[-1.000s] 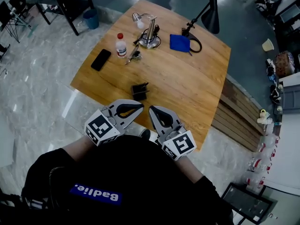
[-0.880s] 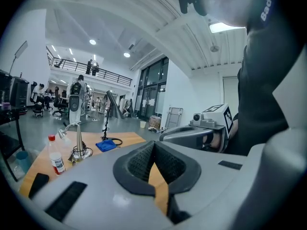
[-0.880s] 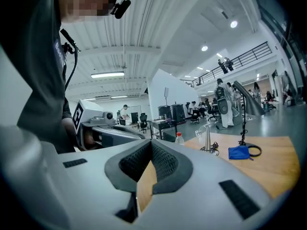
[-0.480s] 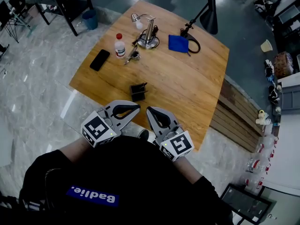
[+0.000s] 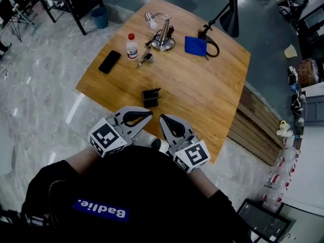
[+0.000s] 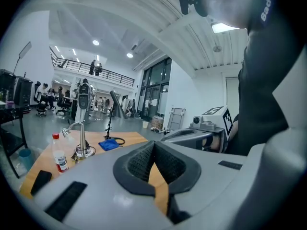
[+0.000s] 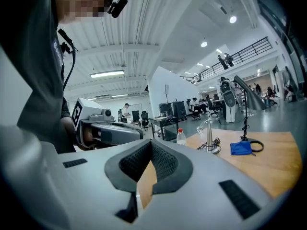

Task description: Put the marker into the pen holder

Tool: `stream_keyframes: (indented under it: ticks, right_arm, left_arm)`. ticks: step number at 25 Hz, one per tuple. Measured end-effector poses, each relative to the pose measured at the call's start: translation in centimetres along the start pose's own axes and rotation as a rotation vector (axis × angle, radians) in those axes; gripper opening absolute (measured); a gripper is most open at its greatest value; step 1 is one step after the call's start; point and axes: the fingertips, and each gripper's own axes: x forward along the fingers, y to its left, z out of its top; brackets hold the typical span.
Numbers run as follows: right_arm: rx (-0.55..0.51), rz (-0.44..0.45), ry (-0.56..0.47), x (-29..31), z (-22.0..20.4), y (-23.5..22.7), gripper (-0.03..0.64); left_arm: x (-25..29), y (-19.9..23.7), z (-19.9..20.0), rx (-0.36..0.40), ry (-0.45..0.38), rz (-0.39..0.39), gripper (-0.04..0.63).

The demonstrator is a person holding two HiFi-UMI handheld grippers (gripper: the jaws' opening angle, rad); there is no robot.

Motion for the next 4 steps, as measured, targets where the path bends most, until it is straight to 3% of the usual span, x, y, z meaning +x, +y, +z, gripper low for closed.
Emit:
stream_keyframes:
  ticks: [4]
  right_arm:
    - [0.008,0.005,0.005,0.38,-0.19,-0.15,0.006]
  left_arm:
    - [0.22,0.25,-0.24,-0.003,0.003,-0.001,0.009]
